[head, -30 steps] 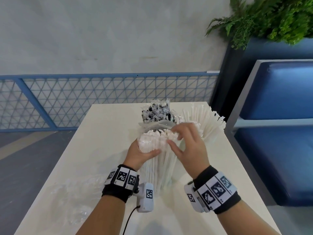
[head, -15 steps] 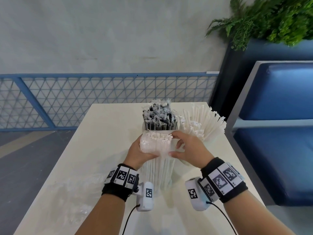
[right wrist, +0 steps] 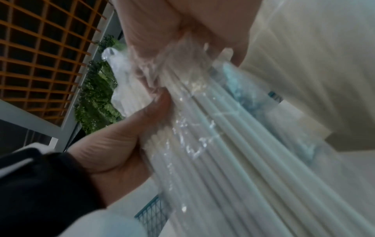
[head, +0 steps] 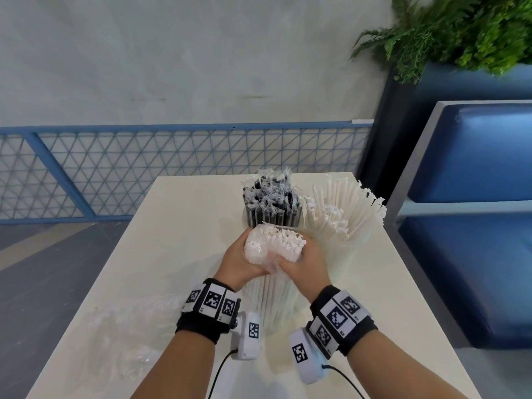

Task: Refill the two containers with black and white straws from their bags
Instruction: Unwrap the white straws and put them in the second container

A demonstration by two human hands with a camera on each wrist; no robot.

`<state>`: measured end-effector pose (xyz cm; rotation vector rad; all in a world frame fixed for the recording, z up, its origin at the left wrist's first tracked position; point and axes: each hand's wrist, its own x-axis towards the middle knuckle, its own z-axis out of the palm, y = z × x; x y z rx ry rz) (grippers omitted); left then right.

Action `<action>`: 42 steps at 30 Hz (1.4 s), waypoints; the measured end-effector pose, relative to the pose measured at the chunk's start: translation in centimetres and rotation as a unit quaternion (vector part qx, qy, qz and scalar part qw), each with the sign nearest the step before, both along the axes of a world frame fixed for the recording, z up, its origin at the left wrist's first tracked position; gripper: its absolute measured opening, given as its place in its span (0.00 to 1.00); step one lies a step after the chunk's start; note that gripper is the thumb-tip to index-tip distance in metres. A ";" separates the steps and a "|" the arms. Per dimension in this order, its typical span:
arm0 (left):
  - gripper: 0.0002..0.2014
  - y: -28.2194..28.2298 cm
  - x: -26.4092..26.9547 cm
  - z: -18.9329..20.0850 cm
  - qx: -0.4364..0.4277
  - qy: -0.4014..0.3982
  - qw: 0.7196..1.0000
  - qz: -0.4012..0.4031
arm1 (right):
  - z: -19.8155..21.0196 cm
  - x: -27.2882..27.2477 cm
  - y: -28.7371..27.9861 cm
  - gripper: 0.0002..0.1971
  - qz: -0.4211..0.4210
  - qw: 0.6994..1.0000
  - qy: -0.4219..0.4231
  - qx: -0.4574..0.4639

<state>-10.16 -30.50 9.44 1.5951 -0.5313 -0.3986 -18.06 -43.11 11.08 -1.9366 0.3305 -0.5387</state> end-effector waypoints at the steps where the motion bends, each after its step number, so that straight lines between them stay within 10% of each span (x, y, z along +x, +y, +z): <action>1: 0.40 0.0 0.0 -0.1 0.005 0.000 1.000 0.001 | -0.3 0.0 0.2 0.19 -0.009 1.000 -0.008 0.028; 16: 0.30 -0.1 0.1 -0.8 0.064 -0.025 0.997 0.022 | 5.4 -0.6 -1.9 0.12 -0.057 0.969 -0.124 0.205; 26: 0.26 -0.6 -0.3 -0.8 0.052 -0.026 0.997 0.043 | 6.0 -0.8 -3.3 0.45 -0.031 0.962 -0.092 0.256; 32: 0.25 -0.8 -0.2 -0.8 0.029 -0.024 0.998 0.040 | 5.0 -1.3 -2.6 0.31 0.000 0.971 -0.049 0.233; 36: 0.29 -0.8 -0.2 -0.8 0.016 -0.018 0.999 0.026 | 5.2 -1.1 -1.9 0.41 -0.030 0.978 -0.031 0.203; 42: 0.27 -0.5 0.2 -0.5 0.051 -0.013 0.999 0.010 | 9.3 -0.5 -5.2 0.05 -0.096 0.940 -0.140 0.296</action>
